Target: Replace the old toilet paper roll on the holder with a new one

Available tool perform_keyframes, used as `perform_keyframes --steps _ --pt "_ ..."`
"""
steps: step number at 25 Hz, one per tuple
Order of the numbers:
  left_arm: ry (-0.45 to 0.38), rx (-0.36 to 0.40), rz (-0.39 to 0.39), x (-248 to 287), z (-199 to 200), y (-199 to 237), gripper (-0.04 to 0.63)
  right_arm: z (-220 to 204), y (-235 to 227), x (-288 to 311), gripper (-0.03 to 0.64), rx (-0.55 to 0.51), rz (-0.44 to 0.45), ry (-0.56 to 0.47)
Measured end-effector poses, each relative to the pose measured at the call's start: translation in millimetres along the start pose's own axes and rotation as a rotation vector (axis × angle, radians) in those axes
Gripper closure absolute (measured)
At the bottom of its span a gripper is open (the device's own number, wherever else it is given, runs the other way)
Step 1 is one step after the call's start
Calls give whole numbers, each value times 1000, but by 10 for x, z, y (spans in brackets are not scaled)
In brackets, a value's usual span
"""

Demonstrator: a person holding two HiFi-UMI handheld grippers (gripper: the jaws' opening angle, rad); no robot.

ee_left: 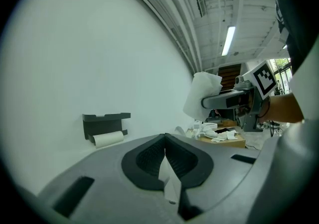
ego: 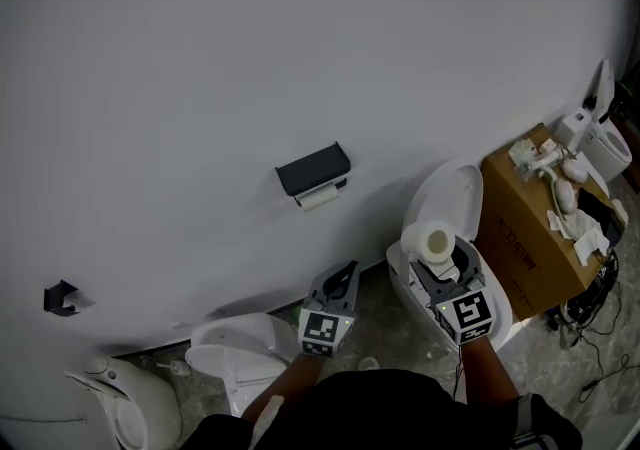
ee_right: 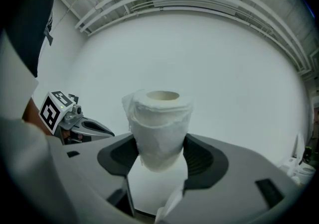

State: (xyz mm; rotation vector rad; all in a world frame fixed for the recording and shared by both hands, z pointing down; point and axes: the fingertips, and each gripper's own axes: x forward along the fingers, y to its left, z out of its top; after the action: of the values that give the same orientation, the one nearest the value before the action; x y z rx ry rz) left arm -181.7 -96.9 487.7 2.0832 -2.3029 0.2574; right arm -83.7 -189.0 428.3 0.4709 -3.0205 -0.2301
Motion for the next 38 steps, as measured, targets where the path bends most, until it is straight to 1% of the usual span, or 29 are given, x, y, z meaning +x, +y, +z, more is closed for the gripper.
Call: perform_keyframes --steps 3,7,9,11,13,17,21,23,27,31,32,36,38 --pt "-2 -7 3 8 -31 178 588 14 66 186 348 -2 4 2" --pt "15 -20 15 6 -122 368 588 10 155 385 348 -8 27 12" --pt "0 -16 23 25 -92 436 588 10 170 466 348 2 48 22" --pt "-7 -2 35 44 -45 519 589 17 178 552 348 22 72 31" --pt "10 10 48 39 -50 586 589 1 195 619 348 34 91 46" --pt "32 40 82 128 -104 691 588 -12 138 780 348 23 126 40" --pt "78 85 150 237 -109 805 589 -20 71 953 348 18 176 39" --pt "109 125 195 308 -124 877 588 -38 23 1045 348 18 204 42" --pt "163 245 289 470 -94 1025 588 -84 -107 1233 348 19 254 49" --pt "233 359 351 616 -86 1150 578 -85 -184 1395 348 27 295 38" --pt "251 388 360 649 -87 1171 570 -97 -196 1421 348 29 305 40" --pt "318 498 380 792 -109 1226 479 -118 -271 1506 348 28 332 30" --pt "352 553 387 842 -133 1258 457 -110 -288 1534 348 29 341 20"
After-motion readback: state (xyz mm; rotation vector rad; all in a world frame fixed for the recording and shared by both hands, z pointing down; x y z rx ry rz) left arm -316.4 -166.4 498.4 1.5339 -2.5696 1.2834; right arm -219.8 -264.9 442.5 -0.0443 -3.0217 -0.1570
